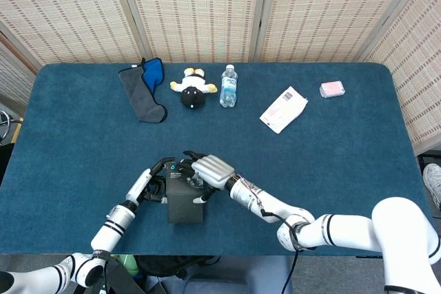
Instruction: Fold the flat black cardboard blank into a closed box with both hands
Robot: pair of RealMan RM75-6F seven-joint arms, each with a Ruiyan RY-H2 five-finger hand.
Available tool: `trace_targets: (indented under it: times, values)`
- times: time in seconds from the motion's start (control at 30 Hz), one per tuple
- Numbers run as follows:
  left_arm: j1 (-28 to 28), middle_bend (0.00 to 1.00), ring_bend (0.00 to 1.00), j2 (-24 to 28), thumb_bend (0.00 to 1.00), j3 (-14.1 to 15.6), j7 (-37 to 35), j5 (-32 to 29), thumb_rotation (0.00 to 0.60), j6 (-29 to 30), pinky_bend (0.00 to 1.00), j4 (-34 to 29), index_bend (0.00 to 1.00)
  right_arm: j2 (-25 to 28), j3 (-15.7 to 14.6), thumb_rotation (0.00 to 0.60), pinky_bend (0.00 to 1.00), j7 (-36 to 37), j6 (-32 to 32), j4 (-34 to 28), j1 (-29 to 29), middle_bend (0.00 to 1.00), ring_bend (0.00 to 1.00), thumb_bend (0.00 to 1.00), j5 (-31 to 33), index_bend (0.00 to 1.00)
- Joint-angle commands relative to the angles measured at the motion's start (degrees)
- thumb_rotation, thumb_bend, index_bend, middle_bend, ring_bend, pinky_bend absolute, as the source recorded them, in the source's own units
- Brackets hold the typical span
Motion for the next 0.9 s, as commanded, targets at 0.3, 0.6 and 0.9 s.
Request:
trace_targets:
  times: [0.3,0.6,0.9]
  values:
    - [0.93,0.02,0.32,3.8,0.08,0.08,6.31,-1.68,0.6,-2.65,0.72,-5.17,0.0,-5.03,-1.76,0.6,0.13,-13.95,5.46,-0.19,-0.23,0.22,0.05,0.0,4.75,0.21]
    - [1.86,0.0,0.0,7.84,0.08,-0.05,11.18,-3.38,0.6,-4.05,0.37,-10.35,0.0,-6.44,-1.95,0.6,0.13,-18.85,6.64,0.2,-0.69,0.22,0.05,0.0,6.04,0.21]
    - [2.94,0.0,0.0,12.31,0.08,0.4,15.76,-3.16,0.6,-3.64,0.3,-14.14,0.0,-7.1,-1.99,0.6,0.13,-23.06,8.57,-0.82,-1.41,0.19,0.05,0.0,6.47,0.21]
